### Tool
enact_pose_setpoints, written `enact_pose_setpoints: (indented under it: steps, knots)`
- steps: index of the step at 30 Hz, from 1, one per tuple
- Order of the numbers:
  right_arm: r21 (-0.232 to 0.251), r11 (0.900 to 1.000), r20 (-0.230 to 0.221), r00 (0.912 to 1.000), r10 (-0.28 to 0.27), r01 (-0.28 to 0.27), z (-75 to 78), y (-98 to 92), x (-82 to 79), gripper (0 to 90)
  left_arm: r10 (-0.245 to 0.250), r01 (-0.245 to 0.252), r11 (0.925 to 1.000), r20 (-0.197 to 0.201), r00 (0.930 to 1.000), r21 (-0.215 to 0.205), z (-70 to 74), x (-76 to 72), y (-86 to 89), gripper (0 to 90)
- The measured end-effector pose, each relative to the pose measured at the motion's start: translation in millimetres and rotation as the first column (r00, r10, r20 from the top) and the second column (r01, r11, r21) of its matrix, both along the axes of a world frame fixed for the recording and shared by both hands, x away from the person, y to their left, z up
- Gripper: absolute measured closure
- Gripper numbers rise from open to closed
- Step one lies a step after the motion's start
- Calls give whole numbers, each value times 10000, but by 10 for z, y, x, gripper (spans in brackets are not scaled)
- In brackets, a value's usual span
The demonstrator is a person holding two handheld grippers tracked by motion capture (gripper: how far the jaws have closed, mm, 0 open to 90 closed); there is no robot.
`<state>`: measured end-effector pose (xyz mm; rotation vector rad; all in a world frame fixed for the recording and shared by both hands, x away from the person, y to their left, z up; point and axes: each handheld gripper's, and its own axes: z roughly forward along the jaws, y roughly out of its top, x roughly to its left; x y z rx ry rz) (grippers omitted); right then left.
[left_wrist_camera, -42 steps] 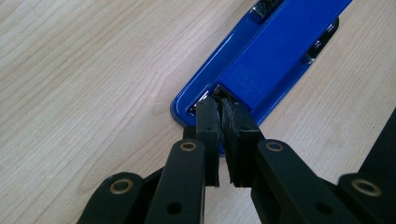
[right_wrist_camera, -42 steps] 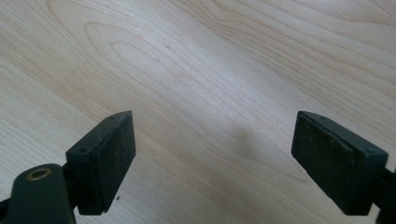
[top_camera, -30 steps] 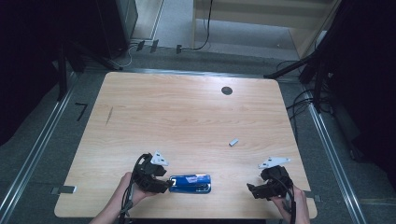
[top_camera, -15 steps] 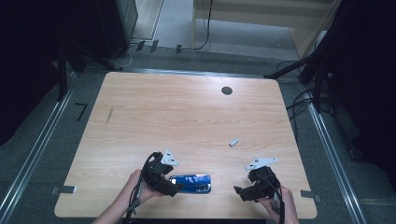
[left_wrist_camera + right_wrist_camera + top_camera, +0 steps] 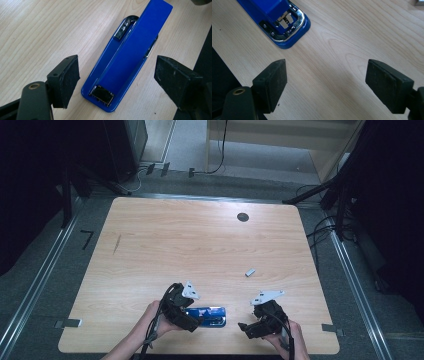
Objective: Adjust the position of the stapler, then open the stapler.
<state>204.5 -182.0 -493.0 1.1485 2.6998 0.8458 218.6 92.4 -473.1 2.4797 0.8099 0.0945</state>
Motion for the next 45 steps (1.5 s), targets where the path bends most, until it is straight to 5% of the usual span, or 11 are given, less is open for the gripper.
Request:
enact_pose_setpoints:
  steps: [16, 45]
  knots:
    - [99, 9983, -41, 9984, 567, -567, -34, 195, -33, 242, -586, 585, 9983, 282, 9979, 50, -9, 15, -187, 217]
    - [254, 9944, 207, 9946, 1019, -1024, -62, 489, 21, 565, -1623, 1614, 9867, 550, 9852, 202, -60, 25, -446, 451]
